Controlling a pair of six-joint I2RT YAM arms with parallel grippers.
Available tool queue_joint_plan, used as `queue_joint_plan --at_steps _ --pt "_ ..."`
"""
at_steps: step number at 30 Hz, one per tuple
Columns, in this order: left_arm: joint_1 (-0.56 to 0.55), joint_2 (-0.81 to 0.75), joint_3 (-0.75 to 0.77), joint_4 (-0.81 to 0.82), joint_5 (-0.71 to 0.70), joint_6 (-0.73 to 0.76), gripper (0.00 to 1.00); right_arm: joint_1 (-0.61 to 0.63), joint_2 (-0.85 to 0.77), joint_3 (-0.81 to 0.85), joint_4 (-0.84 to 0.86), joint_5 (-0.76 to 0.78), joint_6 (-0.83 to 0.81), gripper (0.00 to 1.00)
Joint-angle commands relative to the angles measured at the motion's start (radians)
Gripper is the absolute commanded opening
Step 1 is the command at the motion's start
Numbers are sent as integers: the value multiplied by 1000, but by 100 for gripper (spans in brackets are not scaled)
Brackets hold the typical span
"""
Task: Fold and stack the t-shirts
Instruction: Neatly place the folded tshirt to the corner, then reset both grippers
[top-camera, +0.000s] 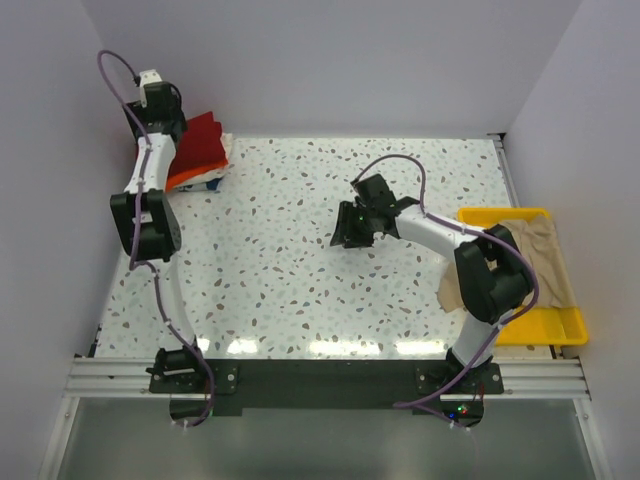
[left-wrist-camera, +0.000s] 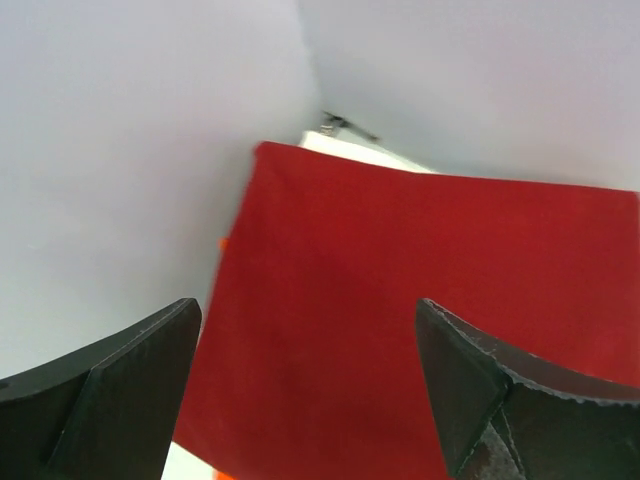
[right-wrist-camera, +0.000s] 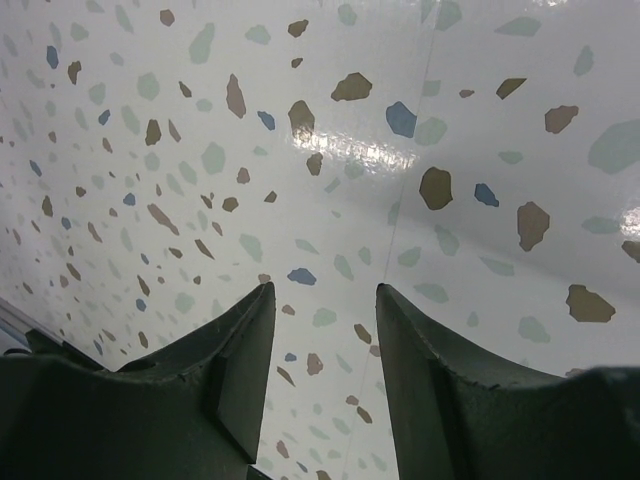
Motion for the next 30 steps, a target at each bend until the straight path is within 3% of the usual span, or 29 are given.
queue_joint_plan --at_steps 1,7,16,19,23,30 --pt "1 -165 -55 37 136 -134 93 6 -64 33 4 27 -29 49" --pt "-27 -337 -292 75 282 -298 93 5 -136 -13 27 41 -38 49" --pt "-346 -699 -801 150 156 -448 95 5 -276 -20 -43 150 -94 49" --pt "-497 -845 -1039 195 127 -511 95 3 -334 -28 -60 173 -104 50" --pt "-665 -969 -1170 195 100 -522 96 5 -417 -60 -62 224 -110 50" --pt "-756 -1124 -1273 143 181 -499 98 5 -540 -124 -74 317 -110 50"
